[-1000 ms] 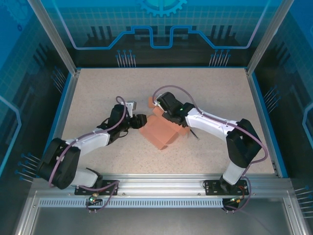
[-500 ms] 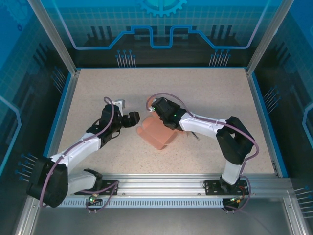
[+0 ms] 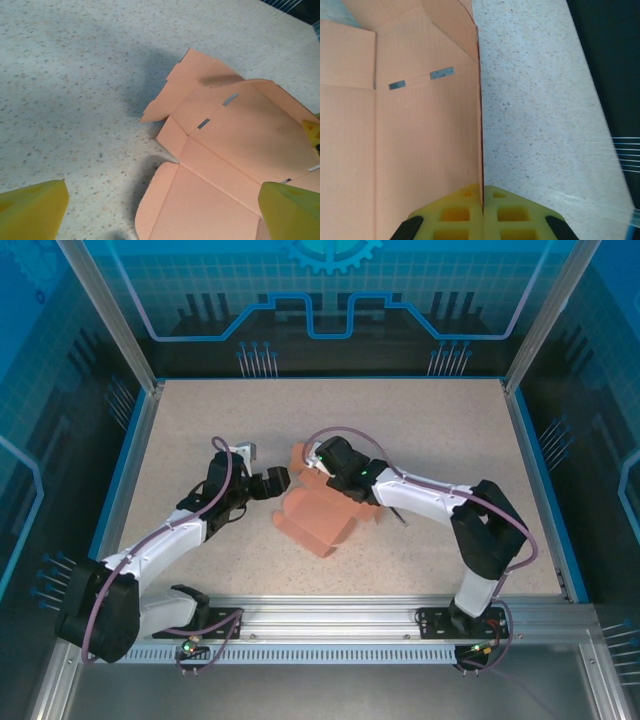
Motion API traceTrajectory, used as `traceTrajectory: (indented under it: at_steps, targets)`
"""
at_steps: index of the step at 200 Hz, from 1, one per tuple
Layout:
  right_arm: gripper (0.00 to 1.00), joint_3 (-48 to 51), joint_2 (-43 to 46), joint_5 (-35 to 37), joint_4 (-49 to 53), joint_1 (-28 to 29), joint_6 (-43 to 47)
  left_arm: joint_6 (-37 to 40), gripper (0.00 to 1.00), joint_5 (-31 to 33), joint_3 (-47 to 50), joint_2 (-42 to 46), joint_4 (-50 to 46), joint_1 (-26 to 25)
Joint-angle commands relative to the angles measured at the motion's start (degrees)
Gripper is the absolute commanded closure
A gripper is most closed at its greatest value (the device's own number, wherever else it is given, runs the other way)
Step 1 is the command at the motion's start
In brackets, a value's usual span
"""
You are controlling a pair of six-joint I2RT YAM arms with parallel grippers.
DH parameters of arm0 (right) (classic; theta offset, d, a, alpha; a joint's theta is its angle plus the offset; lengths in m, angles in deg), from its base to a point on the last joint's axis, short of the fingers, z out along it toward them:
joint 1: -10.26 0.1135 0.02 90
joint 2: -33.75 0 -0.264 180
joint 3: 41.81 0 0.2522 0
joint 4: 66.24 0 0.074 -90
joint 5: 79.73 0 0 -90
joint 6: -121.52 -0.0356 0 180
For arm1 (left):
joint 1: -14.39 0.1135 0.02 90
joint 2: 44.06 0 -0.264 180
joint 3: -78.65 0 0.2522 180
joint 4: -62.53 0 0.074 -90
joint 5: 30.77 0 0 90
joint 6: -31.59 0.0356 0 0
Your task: Fold the paper box
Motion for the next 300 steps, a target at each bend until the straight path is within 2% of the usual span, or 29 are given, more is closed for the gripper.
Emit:
traceTrajectory:
  at_steps: [1, 24, 77, 101, 130, 185, 211, 252, 300]
  targets:
    - [1.00, -3.6, 4.1, -11.7, 7.1, -2.7, -5.7, 2.5, 0.02, -7.6, 1.2, -1.1, 5.4, 0.3]
    - [1.00, -6.0, 5.5, -20.2, 12.1, -5.1, -8.6, 3.2, 0.06, -12.2, 2.2, -2.0, 10.5, -0.4]
    - [1.00, -9.8, 8.7, -40.8, 19.6, -12.7, -14.0, 11.0, 0.08, -11.7, 1.6, -1.0, 12.4, -5.5]
    - [1.00, -10.0, 9.0, -46.8, 19.8, -15.4, -15.5, 12.6, 0.09, -11.5, 1.4, -2.8, 13.6, -6.0]
    - [1.00, -10.2, 7.7, -44.4, 20.3, -15.6, -15.3, 13.5, 0.12, -11.1, 0.5, -6.2, 14.4, -6.3]
    - [1.00, -7.9, 4.8, -23.2, 15.7, -10.7, -11.5, 13.1, 0.17, -9.7, 0.3, -11.0, 16.7, -6.3]
    - [1.00, -7.4, 3.5, -18.0, 13.4, -9.0, -9.8, 13.5, 0.20, -12.2, -1.1, -14.4, 17.0, -6.2]
    - [1.00, -9.2, 0.9, -20.9, 14.8, -9.6, -9.8, 13.5, 0.21, -12.5, -3.6, -19.0, 17.3, -6.2]
    - [1.00, -13.6, 0.6, -34.1, 20.6, -13.2, -11.8, 15.9, 0.21, -11.8, -6.4, -21.6, 16.6, -6.2]
